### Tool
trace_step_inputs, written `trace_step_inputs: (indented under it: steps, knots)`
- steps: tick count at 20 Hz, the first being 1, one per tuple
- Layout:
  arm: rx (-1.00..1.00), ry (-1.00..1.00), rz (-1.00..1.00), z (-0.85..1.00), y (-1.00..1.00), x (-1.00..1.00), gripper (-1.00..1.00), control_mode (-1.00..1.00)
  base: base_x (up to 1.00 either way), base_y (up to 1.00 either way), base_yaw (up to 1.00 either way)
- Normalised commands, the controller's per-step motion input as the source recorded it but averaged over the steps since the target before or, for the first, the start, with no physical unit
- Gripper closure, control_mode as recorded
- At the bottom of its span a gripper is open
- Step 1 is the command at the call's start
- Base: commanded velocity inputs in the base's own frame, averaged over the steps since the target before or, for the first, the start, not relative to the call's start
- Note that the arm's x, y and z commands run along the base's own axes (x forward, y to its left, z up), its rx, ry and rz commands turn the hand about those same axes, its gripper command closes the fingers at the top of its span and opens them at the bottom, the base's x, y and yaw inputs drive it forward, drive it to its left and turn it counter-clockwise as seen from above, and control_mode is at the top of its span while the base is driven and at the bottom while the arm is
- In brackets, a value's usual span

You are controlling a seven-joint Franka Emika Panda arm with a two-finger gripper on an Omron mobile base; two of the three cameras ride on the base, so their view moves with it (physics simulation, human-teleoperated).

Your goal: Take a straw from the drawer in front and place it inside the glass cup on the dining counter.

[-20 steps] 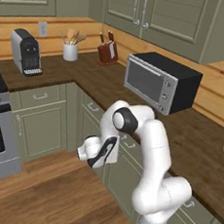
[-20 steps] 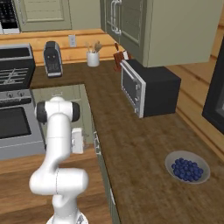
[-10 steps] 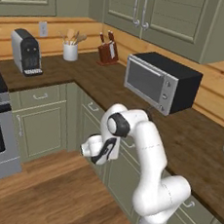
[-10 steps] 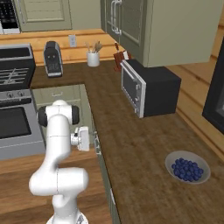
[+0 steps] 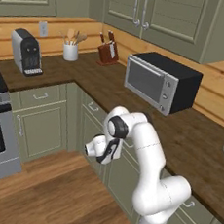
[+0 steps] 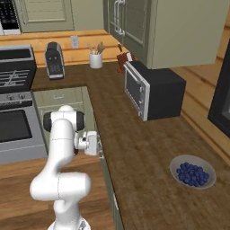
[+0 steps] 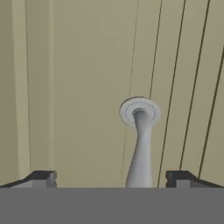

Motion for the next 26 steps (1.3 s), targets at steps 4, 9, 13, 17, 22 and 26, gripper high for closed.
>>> trace_step_inputs:
  steps: [4, 9, 13, 17, 22, 26]
  knots:
    - [0.04, 0.00, 0.05, -0.23, -0.15, 0.22, -1.00, -1.00, 0.00, 0.00, 0.00]
    - [0.03, 0.00, 0.04, -0.10, -0.12, 0.08, 1.00, -1.00, 0.00, 0.00, 0.00]
    - [0.07, 0.00, 0.05, 0.00, -0.01, 0.00, 1.00, -1.00, 0.00, 0.00, 0.00]
    - [0.07, 0.00, 0.05, 0.00, 0.10, -0.05, 1.00, -1.00, 0.00, 0.00, 0.00]
    - [0.04, 0.00, 0.03, 0.00, 0.52, -0.18, 1.00, -1.00, 0.00, 0.00, 0.00]
    - [0.03, 0.00, 0.03, 0.00, 0.76, -0.28, 1.00, -1.00, 0.00, 0.00, 0.00]
